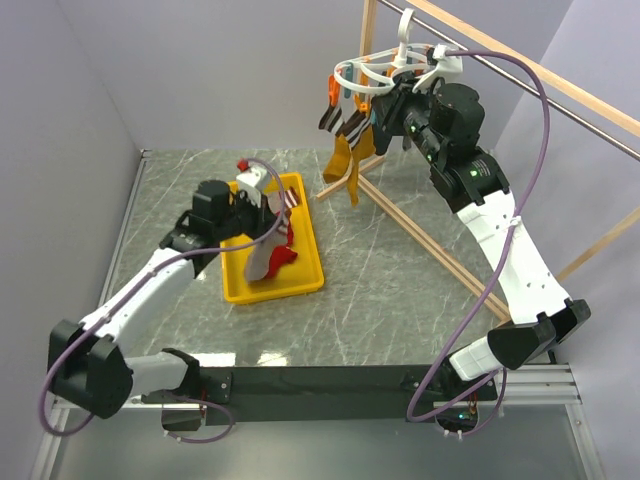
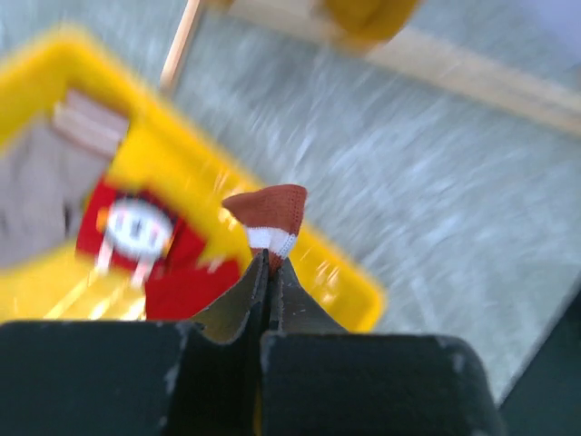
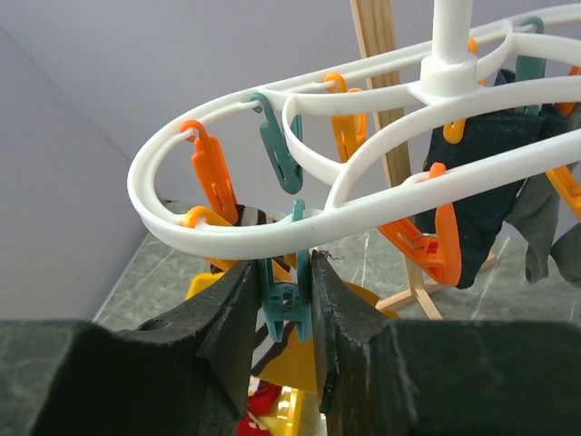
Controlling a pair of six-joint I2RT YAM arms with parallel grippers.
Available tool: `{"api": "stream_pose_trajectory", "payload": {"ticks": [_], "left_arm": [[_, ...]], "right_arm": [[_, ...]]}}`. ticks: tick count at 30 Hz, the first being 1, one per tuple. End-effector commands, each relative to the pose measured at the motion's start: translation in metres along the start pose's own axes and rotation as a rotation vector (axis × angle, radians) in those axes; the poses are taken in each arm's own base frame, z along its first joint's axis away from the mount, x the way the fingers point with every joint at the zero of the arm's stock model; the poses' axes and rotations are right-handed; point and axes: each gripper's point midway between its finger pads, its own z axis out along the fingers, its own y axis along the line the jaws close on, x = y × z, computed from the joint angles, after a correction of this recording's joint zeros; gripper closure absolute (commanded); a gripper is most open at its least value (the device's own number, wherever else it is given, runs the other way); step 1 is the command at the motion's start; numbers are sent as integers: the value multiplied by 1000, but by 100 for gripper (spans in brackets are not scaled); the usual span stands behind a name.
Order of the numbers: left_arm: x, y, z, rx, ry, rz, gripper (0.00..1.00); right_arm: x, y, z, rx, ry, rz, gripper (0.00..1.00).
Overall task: Clip the socks to the hanger
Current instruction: Pick up the sock from the bin, then clamp the sock onto the hanger.
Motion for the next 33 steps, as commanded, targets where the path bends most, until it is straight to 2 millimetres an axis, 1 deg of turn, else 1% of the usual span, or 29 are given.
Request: {"api": "stream_pose_trajectory", "payload": {"ticks": [1,3,4,5,7,10,11,12,13,15,16,17,18,19,22,23,24,25,26,27,28,29,30,31,32,33], "left_arm": [[-49,-40,-24,156,-80,8,99],[-63,-54,-32,214,-117,-4,99],[-66,-67,-37,274,-127,-31,99],[-81,-77,-45,319,-189,-10,99],[-91,-92,-53,389,-231,-28,100],[-114,-108,-61,448,-298,-34,99],[-116,-111,-57,460,-296,-40,99],[-129,-119,-60,480,-323,-33,99],[-129,-128,-52,502,-309,-34,99],[-141,-135,-44,477,-338,-45,99],[-152,-152,-44,507,-368,-34,99],[-153,-155,-34,510,-365,-48,99],[-158,-160,-30,515,-374,-87,99],[-168,-171,-25,547,-409,-94,99],[-186,-187,-20,583,-466,-148,99],[-187,-187,-7,567,-462,-162,99],[-209,-184,-7,513,-518,-169,99],[-207,-188,8,496,-497,-176,99],[-209,-187,15,458,-483,-177,99],[-227,-190,12,430,-526,-158,99],[-230,-189,24,376,-538,-164,99],[-233,-189,27,346,-541,-158,99],[-246,-192,24,325,-576,-137,99],[-248,-189,33,270,-585,-148,99],[-250,-188,35,244,-590,-149,99],[-256,-193,34,238,-588,-136,99]], "right_arm": [[-40,13,-8,-45,-103,19,100],[-41,15,-9,-59,-102,22,100],[-40,16,-9,-67,-107,20,100],[-41,18,-10,-77,-115,18,100],[-44,21,-14,-100,-139,20,100],[-47,28,-19,-140,-136,15,100],[-48,30,-20,-148,-135,16,100],[-48,30,-21,-148,-129,20,100],[-49,32,-22,-155,-130,22,100],[-49,33,-24,-157,-129,29,100],[-49,33,-26,-157,-131,35,100],[-50,32,-26,-150,-133,41,100],[-51,32,-27,-147,-133,49,100],[-51,32,-29,-147,-133,49,100],[-52,32,-33,-149,-137,52,100],[-52,31,-33,-146,-137,54,100],[-52,30,-35,-142,-139,59,100],[-53,30,-37,-140,-143,59,100],[-54,29,-37,-137,-146,59,100],[-54,27,-39,-126,-150,60,100],[-55,26,-40,-119,-151,59,100],[-55,25,-39,-113,-150,55,100],[-55,25,-39,-110,-149,49,100],[-54,23,-39,-106,-141,44,100],[-55,20,-39,-87,-144,43,100],[-55,19,-39,-80,-142,38,100]]}}
